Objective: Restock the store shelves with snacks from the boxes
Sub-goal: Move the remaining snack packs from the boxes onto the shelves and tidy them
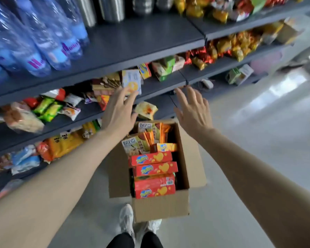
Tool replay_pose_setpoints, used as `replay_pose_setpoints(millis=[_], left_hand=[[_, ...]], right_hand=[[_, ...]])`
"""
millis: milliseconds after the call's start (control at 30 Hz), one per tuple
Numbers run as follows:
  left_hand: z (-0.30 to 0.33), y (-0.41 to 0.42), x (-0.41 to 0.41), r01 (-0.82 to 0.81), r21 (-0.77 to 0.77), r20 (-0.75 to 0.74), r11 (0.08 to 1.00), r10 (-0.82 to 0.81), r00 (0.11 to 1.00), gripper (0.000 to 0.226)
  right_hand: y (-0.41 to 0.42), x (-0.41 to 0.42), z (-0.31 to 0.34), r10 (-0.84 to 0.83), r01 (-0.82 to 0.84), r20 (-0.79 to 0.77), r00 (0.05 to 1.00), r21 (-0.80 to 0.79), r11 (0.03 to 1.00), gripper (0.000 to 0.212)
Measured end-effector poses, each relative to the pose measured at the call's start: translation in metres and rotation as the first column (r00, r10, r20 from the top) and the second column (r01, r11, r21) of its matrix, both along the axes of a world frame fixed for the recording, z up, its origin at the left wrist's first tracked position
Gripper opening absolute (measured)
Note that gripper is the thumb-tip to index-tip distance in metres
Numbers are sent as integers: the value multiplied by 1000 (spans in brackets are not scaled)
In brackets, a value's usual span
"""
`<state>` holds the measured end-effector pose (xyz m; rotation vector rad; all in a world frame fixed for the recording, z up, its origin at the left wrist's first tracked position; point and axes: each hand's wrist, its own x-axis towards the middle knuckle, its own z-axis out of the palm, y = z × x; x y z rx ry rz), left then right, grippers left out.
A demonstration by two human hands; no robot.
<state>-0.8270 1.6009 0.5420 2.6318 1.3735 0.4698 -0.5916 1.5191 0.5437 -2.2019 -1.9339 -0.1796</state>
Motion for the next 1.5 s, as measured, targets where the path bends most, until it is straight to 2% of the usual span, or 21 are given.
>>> replay_pose_setpoints(millis=[100,200,400,533,633,733,867,967,1100,1200,1300,1400,1500], left_hand=[[-74,-27,-2,12,-198,-75,980,-27,997,64],[-146,-49,-5,25,-398,-80,917,-61,995,64],[-282,-70,1,76,-595,-152,800,-205,967,63],[-340,-72,13,103,-603,-141,791,-233,962,59],[-379,-67,14,94,-564,-186,820,-237,954,62],[-401,-65,14,91,-487,-268,869,-248,931,68],[-412,-62,16,74,-417,-288,906,-209,935,66],[-412,-59,18,75,-407,-299,910,-211,931,67],[-403,-51,23,39,-484,-338,874,-228,913,72],[-391,-40,36,-4,-582,-373,813,-263,890,74],[-370,-33,47,7,-560,-434,828,-301,849,71],[-336,-26,52,-42,-502,-428,864,-205,880,67],[-289,-21,57,-145,-550,-270,822,-11,963,60]], right_hand=[[-23,6,-70,-54,48,-45,998,-130,990,64],[-37,11,-139,-115,92,-77,990,-257,962,69],[-43,32,-268,-219,102,-185,958,-495,863,69],[-29,57,-339,-257,87,-203,945,-602,794,77],[-15,69,-389,-267,66,-218,939,-646,761,82],[-3,74,-432,-260,34,-244,934,-666,745,86],[8,73,-470,-209,-31,-292,933,-645,764,83],[12,74,-480,-186,-62,-336,924,-608,791,73],[9,80,-466,-205,-63,-395,895,-568,821,70],[8,82,-435,-291,28,-449,844,-506,862,67],[4,84,-392,-382,161,-515,767,-423,892,62],[-3,88,-335,-439,267,-518,734,-374,888,55],[-16,89,-273,-517,344,-481,708,-404,847,53]])
